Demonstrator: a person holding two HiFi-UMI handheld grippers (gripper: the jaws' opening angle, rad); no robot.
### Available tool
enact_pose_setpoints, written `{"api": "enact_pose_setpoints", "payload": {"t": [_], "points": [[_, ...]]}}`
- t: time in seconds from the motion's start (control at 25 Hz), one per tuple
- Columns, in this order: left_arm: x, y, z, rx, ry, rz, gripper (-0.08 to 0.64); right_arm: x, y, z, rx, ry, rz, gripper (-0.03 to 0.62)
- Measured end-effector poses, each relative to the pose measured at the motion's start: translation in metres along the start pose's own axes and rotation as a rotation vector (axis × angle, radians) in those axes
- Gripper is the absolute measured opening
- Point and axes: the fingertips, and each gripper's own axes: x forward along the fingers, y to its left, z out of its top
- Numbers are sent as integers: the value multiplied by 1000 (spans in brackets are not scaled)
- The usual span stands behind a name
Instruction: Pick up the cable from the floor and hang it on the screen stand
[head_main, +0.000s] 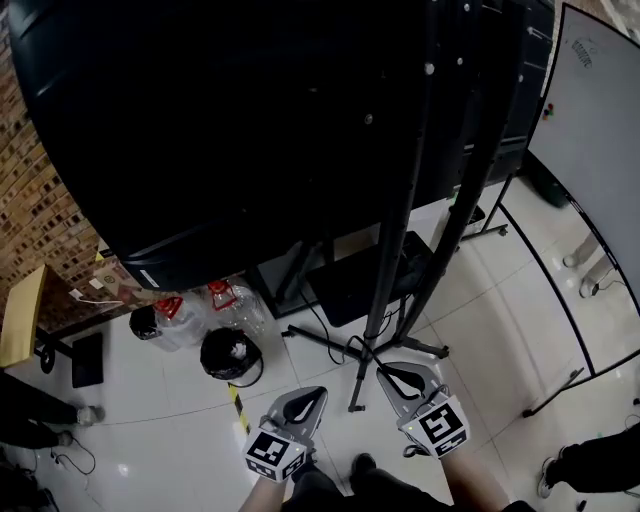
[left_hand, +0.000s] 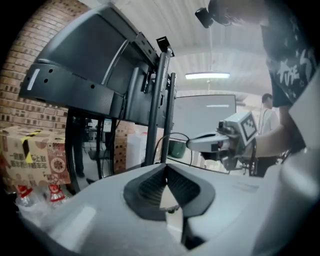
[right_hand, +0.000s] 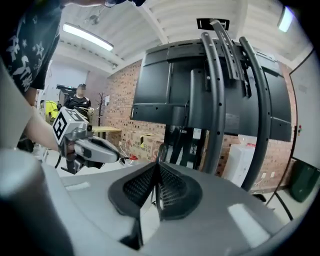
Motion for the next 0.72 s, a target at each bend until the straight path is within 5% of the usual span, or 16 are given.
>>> {"api": "enact_pose_setpoints", "payload": {"t": [0.2,0.44,0.72], "points": [[-2,-5,27,-31,-40,49,3,-13,-16,34,-31,-75,-4,19],[-12,-18,81,-1,-129,116,3,-24,-2,72,-40,-143,94,18],[-22,-20,99,0,-167,193,3,-28,-1,91,-92,-174,114,19]]}}
